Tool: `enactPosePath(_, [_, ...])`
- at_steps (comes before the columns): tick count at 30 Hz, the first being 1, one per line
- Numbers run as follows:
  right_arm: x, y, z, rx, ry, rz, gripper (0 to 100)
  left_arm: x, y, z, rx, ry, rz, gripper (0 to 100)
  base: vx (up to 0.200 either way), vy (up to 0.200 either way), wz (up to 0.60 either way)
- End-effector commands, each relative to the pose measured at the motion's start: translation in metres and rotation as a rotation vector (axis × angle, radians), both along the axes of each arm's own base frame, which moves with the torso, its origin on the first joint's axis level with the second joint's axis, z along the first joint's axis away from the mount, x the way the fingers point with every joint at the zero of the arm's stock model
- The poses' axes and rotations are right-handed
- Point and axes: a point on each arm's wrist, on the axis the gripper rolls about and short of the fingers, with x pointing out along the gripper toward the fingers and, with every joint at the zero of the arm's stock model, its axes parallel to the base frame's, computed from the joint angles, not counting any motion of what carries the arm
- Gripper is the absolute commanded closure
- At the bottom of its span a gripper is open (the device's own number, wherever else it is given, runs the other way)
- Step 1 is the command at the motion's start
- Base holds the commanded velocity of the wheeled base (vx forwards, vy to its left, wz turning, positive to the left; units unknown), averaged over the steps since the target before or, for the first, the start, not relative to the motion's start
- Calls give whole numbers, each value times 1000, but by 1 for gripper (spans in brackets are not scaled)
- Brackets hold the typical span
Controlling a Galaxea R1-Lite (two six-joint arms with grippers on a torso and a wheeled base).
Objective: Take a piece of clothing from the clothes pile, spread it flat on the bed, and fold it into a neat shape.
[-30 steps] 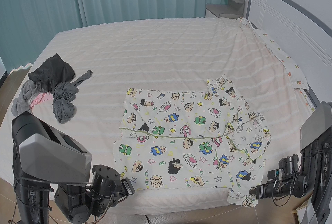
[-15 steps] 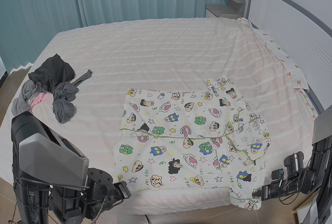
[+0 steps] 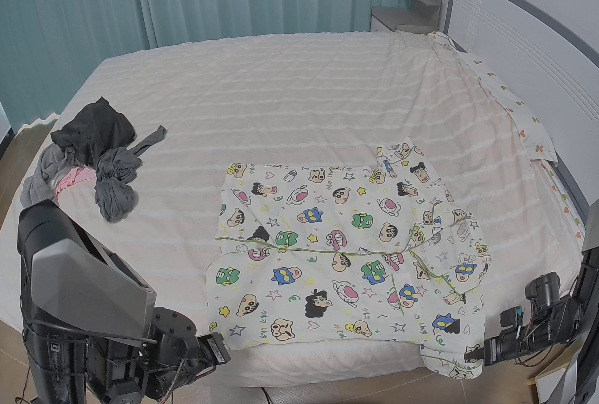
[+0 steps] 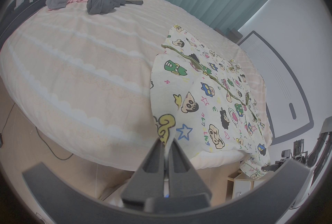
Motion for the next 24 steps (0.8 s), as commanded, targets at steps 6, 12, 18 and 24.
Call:
enactPosePath(6, [-12,-2,6,3,26,18,100,-5,2,-2,23,35,-2,100,0,0,0])
enactPosePath(12, [-19,-6,13,20,30,14,100,-12,6,10,17,80,-33,100,0,0,0])
enactPosePath(18, [-25,-6,13,26,79,27,100,-18,9,12,23,138,-63,100,0,0,0])
enactPosePath(24, [-29,-7,12,25,105,37,100,-22,11,10,45,187,-70,100,0,0,0])
